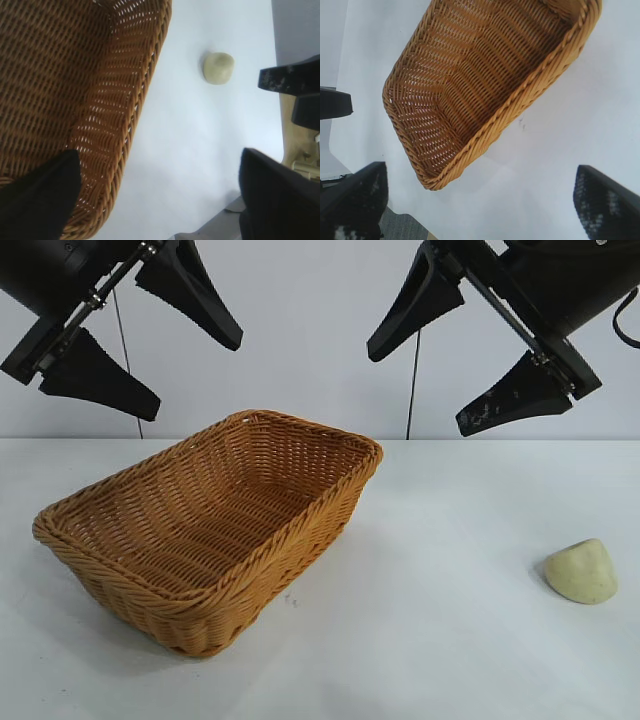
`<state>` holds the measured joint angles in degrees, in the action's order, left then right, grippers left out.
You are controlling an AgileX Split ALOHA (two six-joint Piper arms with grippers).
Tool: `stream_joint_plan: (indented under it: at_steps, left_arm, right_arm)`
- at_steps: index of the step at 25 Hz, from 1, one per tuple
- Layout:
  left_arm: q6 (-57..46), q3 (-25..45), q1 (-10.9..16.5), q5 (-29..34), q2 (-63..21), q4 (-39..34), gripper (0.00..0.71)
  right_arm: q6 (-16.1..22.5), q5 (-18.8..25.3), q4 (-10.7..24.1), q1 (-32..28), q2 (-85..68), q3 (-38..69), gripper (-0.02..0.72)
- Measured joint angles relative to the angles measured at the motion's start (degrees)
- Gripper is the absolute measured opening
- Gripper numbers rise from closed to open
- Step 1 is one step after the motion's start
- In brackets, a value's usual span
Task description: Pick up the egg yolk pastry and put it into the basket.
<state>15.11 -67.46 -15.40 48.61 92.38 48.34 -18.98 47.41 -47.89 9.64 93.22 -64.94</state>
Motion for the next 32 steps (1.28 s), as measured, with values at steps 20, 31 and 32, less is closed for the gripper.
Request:
stream_joint_plan:
  at_steps: [20, 31, 32]
  left_arm:
    - [0.00, 0.00, 0.00, 0.00, 0.00, -0.23, 0.664]
    - [0.00, 0.00, 0.07, -1.16, -0.07, -0.59, 0.664]
    - [0.00, 0.00, 0.34, -1.31, -0.23, -0.92, 0.664]
  right_arm:
    - [0.00, 0.00, 0.00, 0.00, 0.00, 0.00, 0.695]
    - [0.00, 0.00, 0.00, 0.00, 0.00, 0.00, 0.695]
    - [0.00, 0.00, 0.00, 0.00, 0.00, 0.00, 0.695]
